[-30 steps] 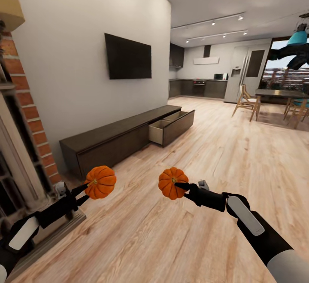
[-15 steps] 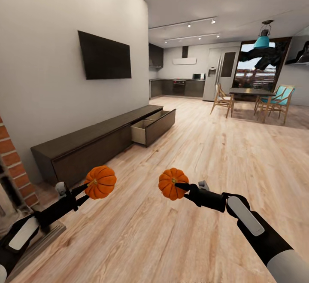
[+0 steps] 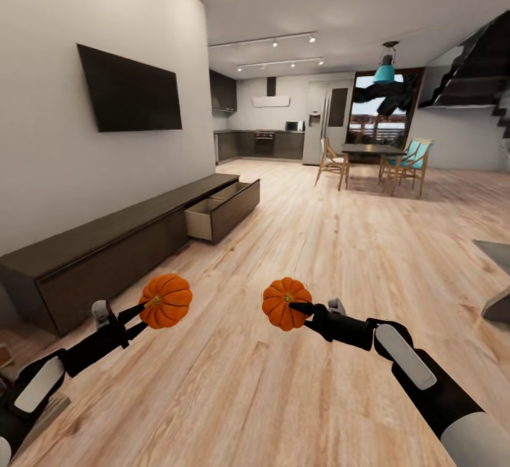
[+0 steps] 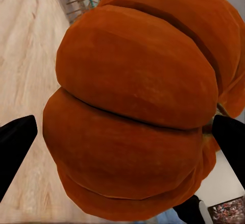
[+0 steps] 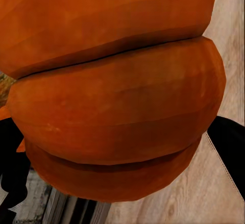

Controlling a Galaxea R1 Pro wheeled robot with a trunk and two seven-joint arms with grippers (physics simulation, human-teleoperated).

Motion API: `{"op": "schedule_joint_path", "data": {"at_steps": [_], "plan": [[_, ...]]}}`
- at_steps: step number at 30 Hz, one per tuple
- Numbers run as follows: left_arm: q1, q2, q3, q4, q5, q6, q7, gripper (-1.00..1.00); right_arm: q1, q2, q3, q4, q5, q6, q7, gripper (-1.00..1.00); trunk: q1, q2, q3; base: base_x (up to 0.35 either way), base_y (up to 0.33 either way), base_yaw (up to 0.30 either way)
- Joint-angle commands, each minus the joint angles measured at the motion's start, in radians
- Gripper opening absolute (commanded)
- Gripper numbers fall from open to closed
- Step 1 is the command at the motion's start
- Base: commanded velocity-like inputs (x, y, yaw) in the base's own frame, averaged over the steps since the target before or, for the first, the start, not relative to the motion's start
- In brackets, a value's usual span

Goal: Place each of the two pumpkins and all three candles from the living room inside a cabinet in the living room (use any cabinet), then make sure every cabinet is closed, and position the cauldron so it is next to a table in the living room.

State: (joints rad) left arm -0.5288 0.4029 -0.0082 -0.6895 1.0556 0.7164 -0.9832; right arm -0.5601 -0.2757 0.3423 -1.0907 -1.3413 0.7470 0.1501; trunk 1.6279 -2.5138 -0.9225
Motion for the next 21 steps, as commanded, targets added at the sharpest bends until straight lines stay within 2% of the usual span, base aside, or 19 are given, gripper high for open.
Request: {"op": "schedule_joint_path", "data": {"at_steps": [1,11,17,21], "plan": [[0.000,0.001,0.000,-0.001,0.012,0.011,0.000,-1.00,-0.001,0.000,0.001,0.000,-0.007,0.002,0.005,-1.00,0.000,-0.001,-0.001,0.000,0.000,-0.291],[0.000,0.001,0.000,-0.001,0.012,0.010,0.000,-1.00,-0.001,0.000,0.001,0.000,-0.007,0.002,0.005,-1.00,0.000,-0.001,-0.001,0.018,-0.006,-0.291],[0.000,0.001,0.002,-0.001,0.012,0.010,0.000,-1.00,-0.002,0.000,0.001,0.000,-0.007,0.002,0.005,-1.00,0.000,-0.001,-0.001,0.200,-0.140,-0.275],[0.000,0.001,0.001,-0.001,0.012,0.011,0.000,-1.00,-0.001,0.000,0.001,0.000,-0.007,0.002,0.005,-1.00,0.000,-0.001,-0.001,0.236,-0.169,-0.158]]}}
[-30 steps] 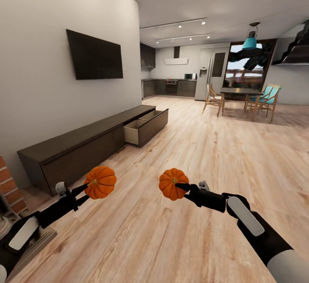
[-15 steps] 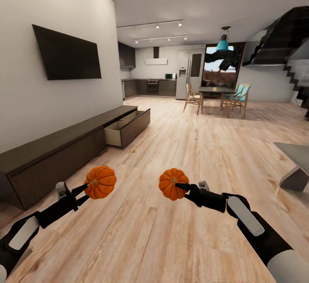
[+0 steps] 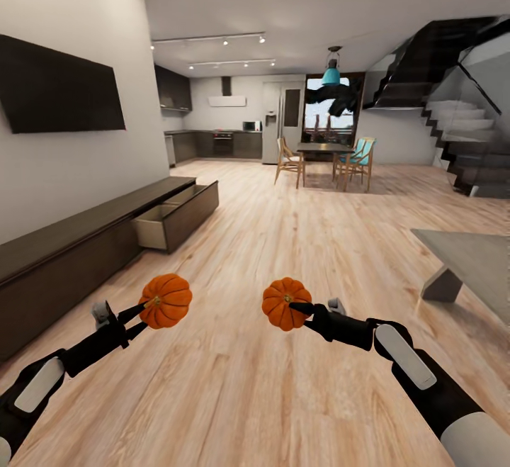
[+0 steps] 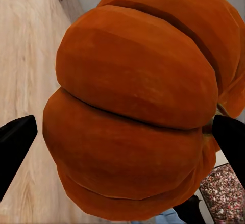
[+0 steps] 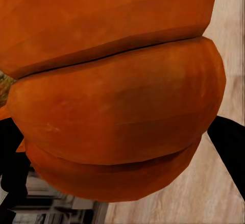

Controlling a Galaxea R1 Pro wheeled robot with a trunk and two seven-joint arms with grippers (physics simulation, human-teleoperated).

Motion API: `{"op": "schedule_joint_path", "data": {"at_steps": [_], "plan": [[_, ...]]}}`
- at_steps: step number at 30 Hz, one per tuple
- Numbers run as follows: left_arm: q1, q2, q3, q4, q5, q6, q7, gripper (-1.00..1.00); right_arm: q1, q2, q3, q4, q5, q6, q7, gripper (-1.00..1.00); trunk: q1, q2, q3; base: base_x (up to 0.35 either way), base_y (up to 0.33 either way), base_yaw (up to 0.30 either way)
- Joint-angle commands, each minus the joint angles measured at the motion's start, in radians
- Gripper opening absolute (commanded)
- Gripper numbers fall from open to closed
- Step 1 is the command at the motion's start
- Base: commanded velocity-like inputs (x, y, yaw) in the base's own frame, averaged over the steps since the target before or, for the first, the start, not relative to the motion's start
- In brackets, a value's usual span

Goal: Place each of the two pumpkins and all three candles from the living room inside a cabinet in the living room (use any cabinet), then make sure every cabinet is closed, and position the cauldron so it is next to a table in the living room.

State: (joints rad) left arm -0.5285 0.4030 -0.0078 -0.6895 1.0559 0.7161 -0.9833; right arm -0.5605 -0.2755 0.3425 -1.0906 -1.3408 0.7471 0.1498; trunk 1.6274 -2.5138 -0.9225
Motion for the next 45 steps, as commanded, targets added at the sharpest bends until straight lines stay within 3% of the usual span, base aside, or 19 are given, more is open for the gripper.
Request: {"op": "schedule_joint_path", "data": {"at_steps": [1,45], "plan": [[-0.001,0.000,0.000,-0.001,0.012,0.011,0.000,-1.00,-0.001,-0.001,0.001,0.000,-0.008,0.001,0.005,-1.00,0.000,-0.001,-0.001,0.245,-0.171,-0.055],[-0.001,0.000,-0.001,-0.001,0.012,0.011,0.000,-1.00,-0.001,-0.002,0.003,0.000,-0.008,-0.038,0.006,-1.00,0.000,-0.001,-0.001,0.260,-0.171,-0.037]]}}
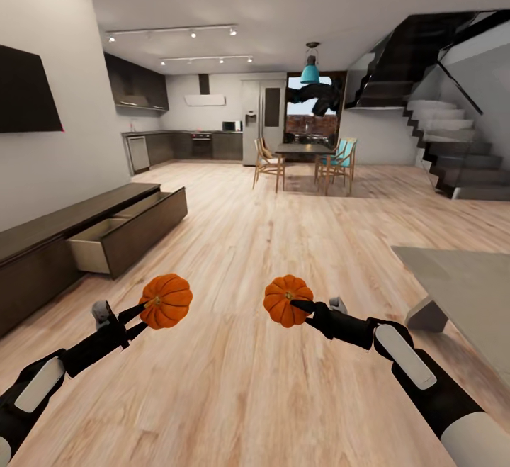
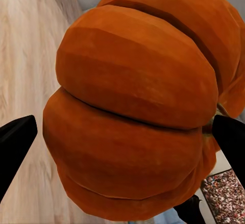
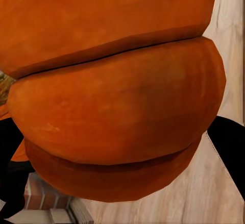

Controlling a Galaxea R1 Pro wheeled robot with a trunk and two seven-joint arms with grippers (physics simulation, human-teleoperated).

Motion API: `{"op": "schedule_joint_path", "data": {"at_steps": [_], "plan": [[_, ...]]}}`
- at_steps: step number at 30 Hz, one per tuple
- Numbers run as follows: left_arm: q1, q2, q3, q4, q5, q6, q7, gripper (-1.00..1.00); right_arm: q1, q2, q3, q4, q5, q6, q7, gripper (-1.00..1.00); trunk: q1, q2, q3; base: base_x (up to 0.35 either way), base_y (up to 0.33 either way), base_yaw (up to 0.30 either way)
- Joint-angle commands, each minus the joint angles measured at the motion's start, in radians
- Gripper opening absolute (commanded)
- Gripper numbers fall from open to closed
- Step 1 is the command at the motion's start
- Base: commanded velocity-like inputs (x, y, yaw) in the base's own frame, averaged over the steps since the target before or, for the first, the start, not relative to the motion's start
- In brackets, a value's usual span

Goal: Place each of the two pumpkins and all three candles from the living room inside a cabinet in the living room (use any cabinet), then make sure every cabinet is closed, and position the cauldron so it is next to a table in the living room.

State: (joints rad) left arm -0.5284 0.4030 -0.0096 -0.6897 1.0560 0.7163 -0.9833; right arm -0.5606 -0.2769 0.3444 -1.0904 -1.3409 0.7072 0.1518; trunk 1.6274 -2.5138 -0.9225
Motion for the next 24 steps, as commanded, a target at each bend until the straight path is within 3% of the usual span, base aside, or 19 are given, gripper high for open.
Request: {"op": "schedule_joint_path", "data": {"at_steps": [1,4,9,19,24], "plan": [[-0.001,0.000,0.000,-0.001,0.012,0.011,0.000,-1.00,-0.001,-0.001,0.001,0.000,-0.008,0.001,0.004,-1.00,0.000,0.000,-0.001,0.261,-0.171,0.000],[-0.001,0.000,0.000,-0.001,0.012,0.011,0.000,-1.00,-0.001,0.000,0.001,0.000,-0.008,0.001,0.003,-1.00,0.000,0.000,-0.001,0.277,-0.103,0.000],[-0.001,0.000,0.000,-0.001,0.013,0.011,0.000,-1.00,-0.001,-0.001,0.001,0.000,-0.008,0.001,0.003,-1.00,0.000,0.000,-0.001,0.234,0.154,0.000],[-0.001,0.000,0.000,-0.001,0.013,0.011,0.000,-1.00,-0.001,0.001,0.001,0.000,-0.008,0.001,0.003,-1.00,0.000,0.000,-0.001,0.037,0.046,0.000],[-0.001,0.000,0.000,-0.001,0.013,0.011,0.000,-1.00,-0.001,0.000,0.002,0.000,-0.008,0.001,0.003,-1.00,0.000,0.000,-0.001,0.210,0.000,0.000]]}}
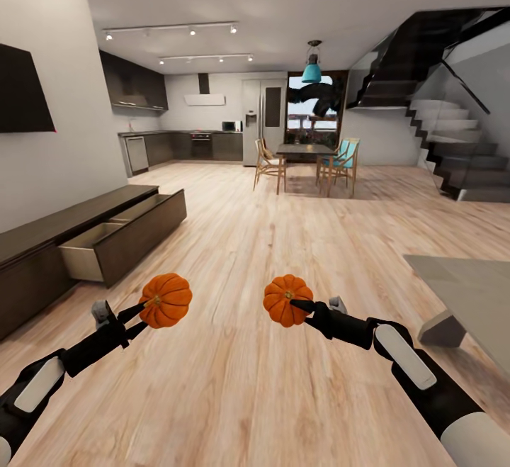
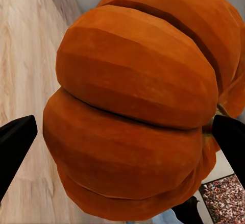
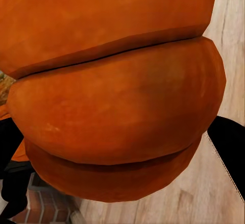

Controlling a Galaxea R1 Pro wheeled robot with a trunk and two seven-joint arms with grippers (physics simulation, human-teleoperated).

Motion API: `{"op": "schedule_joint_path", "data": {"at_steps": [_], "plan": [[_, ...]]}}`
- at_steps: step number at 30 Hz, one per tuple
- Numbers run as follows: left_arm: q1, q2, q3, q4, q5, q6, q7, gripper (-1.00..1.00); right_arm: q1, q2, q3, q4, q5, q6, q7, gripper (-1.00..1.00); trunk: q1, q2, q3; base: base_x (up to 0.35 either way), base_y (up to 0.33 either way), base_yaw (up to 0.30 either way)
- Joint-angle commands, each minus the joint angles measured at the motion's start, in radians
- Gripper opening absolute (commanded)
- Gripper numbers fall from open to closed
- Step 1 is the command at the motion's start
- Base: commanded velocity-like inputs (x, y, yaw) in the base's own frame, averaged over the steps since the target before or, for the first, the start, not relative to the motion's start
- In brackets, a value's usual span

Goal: Place each of the two pumpkins and all three candles from the living room inside a cabinet in the living room (use any cabinet), then make sure every cabinet is closed, and position the cauldron so it is next to a table in the living room.

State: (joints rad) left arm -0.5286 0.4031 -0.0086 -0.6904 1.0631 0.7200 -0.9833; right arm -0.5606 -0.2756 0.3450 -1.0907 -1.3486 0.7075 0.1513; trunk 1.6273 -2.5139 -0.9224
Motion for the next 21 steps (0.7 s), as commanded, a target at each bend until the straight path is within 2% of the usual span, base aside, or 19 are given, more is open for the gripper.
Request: {"op": "schedule_joint_path", "data": {"at_steps": [1,21], "plan": [[-0.001,0.000,-0.001,0.000,0.006,0.007,0.000,-1.00,-0.001,-0.001,0.001,0.000,0.000,0.001,0.004,-1.00,0.000,0.000,-0.001,0.307,0.000,0.000],[-0.001,0.000,-0.001,0.000,0.006,0.007,0.000,-1.00,-0.001,0.000,0.002,0.000,0.000,0.001,0.004,-1.00,0.000,0.000,-0.001,0.334,0.000,0.000]]}}
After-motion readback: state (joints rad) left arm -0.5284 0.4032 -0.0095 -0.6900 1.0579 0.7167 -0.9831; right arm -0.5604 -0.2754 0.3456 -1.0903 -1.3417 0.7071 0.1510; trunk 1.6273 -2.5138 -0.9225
